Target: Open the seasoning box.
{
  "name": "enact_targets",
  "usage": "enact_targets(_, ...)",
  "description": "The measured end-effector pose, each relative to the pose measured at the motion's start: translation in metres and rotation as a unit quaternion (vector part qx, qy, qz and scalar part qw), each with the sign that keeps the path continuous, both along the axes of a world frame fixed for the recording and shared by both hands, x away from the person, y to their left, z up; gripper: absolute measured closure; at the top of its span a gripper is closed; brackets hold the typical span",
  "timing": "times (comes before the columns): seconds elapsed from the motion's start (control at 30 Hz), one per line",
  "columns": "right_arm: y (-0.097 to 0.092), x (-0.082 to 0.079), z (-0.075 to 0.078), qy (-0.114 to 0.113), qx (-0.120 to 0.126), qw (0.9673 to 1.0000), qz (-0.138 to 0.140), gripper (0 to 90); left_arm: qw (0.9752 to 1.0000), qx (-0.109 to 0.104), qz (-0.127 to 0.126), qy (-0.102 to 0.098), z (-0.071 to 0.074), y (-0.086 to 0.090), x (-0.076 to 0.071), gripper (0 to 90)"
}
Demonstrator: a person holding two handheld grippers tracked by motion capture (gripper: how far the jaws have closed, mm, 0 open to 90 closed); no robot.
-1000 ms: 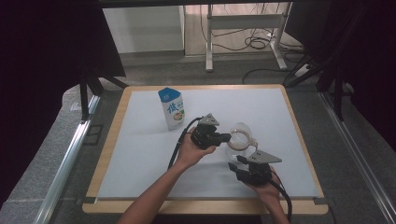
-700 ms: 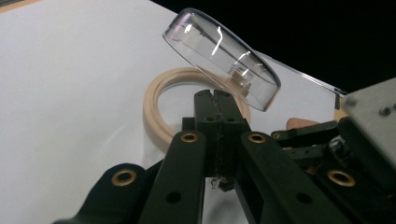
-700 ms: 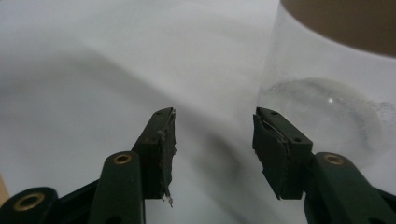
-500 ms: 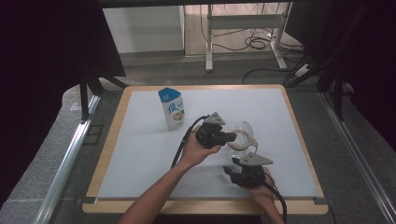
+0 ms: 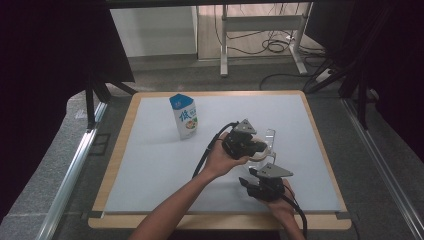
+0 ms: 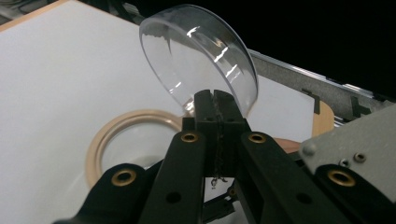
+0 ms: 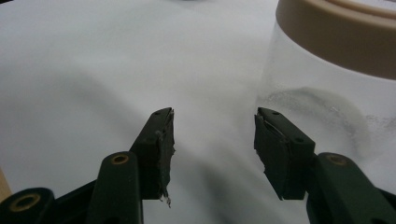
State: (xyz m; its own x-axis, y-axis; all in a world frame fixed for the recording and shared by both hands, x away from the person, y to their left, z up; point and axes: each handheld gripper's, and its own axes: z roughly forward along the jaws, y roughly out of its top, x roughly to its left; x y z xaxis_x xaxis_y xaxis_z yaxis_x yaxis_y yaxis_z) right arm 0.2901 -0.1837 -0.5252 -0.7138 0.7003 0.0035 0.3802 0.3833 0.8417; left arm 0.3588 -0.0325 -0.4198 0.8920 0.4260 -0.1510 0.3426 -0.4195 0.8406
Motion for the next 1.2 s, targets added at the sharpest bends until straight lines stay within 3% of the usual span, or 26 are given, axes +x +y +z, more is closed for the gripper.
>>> enact_targets(0.27,-0.001,-0.001,0.001,0.002,0.0,1.0,-0.002,47.8,1.0,0.005,-0.008,-0.003,0.001,-0.008,-0.002,90.0)
enact_targets(0.57,-0.001,0.0,0.001,0.002,0.004,1.0,-0.003,47.8,0.9999,-0.006,0.012,-0.005,0.002,0.017,0.001,88.5)
enact_targets(0.87,0.004,-0.001,0.001,-0.004,0.002,1.0,0.005,47.6,0.9991,-0.017,0.037,-0.007,-0.011,0.053,-0.003,64.2)
enact_targets(1.07,0.007,-0.002,0.001,-0.002,0.004,1.0,0.006,47.2,0.9981,-0.005,0.058,-0.02,-0.021,0.077,-0.009,43.1)
enact_targets(1.2,0.009,-0.001,0.0,-0.001,0.0,1.0,0.009,46.7,0.9975,-0.003,0.069,-0.017,-0.031,0.094,-0.012,37.6)
